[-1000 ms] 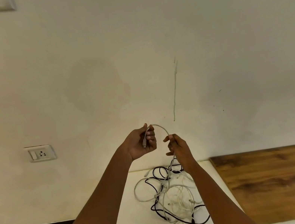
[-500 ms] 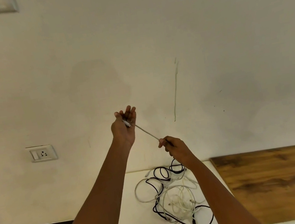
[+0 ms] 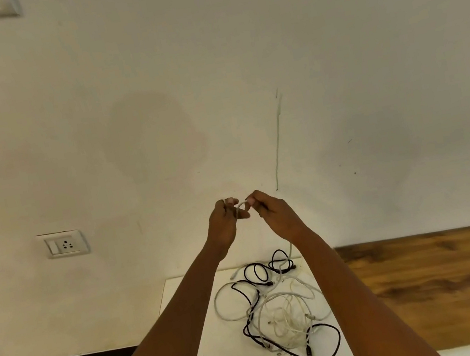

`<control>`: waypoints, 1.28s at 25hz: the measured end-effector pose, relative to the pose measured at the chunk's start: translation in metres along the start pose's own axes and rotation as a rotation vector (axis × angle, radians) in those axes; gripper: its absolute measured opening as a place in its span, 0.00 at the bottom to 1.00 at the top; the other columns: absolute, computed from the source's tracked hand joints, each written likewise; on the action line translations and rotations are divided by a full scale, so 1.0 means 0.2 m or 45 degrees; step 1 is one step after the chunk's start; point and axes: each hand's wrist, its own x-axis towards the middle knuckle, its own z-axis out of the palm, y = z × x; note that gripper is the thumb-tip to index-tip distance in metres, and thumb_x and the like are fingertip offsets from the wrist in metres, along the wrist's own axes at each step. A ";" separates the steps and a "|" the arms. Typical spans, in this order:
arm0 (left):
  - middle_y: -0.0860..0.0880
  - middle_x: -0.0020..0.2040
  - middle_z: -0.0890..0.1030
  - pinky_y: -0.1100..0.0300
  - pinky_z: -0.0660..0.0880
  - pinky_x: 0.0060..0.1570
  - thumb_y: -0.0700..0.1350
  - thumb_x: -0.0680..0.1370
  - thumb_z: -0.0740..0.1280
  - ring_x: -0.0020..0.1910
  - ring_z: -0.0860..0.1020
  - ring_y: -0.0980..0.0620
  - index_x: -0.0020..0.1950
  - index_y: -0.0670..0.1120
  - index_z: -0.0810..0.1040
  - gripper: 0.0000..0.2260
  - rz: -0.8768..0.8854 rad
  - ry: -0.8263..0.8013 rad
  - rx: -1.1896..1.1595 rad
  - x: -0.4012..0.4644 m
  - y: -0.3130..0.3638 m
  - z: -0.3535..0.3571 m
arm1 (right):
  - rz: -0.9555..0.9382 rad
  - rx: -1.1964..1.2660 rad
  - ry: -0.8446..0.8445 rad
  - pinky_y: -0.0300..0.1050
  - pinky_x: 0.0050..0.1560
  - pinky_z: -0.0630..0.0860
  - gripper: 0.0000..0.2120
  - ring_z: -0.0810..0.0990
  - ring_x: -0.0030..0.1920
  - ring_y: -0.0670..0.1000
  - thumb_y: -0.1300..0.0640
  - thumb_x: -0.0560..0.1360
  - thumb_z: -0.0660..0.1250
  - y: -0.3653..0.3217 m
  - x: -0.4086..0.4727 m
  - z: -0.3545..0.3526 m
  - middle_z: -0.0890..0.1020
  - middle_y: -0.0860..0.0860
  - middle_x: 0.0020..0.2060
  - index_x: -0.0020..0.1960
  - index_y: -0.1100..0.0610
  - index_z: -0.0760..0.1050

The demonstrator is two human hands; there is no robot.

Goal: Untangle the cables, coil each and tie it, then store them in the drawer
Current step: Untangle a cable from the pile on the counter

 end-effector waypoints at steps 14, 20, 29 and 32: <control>0.53 0.22 0.63 0.65 0.57 0.23 0.47 0.83 0.49 0.22 0.52 0.56 0.35 0.46 0.69 0.19 -0.398 -0.668 -1.598 0.02 0.28 -0.04 | 0.076 0.392 0.146 0.35 0.36 0.64 0.16 0.66 0.30 0.39 0.51 0.82 0.53 0.02 0.11 0.01 0.70 0.41 0.28 0.36 0.50 0.65; 0.53 0.25 0.69 0.65 0.67 0.26 0.44 0.84 0.49 0.20 0.67 0.57 0.35 0.47 0.66 0.18 -0.040 -0.073 -1.700 0.17 0.43 -0.25 | 0.087 0.209 0.018 0.45 0.45 0.67 0.13 0.69 0.35 0.46 0.51 0.81 0.55 0.09 0.04 0.00 0.75 0.49 0.36 0.39 0.49 0.71; 0.40 0.58 0.79 0.63 0.74 0.43 0.44 0.84 0.48 0.42 0.80 0.50 0.44 0.47 0.66 0.12 -0.110 0.307 -0.769 0.15 0.24 -0.14 | -0.100 0.023 -0.048 0.44 0.44 0.69 0.11 0.69 0.36 0.46 0.47 0.81 0.53 -0.05 0.02 -0.08 0.76 0.52 0.38 0.44 0.43 0.71; 0.42 0.51 0.81 0.69 0.74 0.34 0.46 0.84 0.49 0.33 0.81 0.57 0.42 0.47 0.67 0.13 -0.106 0.137 -0.460 0.09 0.16 -0.06 | -0.115 0.055 -0.038 0.43 0.44 0.69 0.11 0.69 0.36 0.45 0.48 0.81 0.53 -0.07 0.04 -0.08 0.74 0.47 0.35 0.44 0.44 0.70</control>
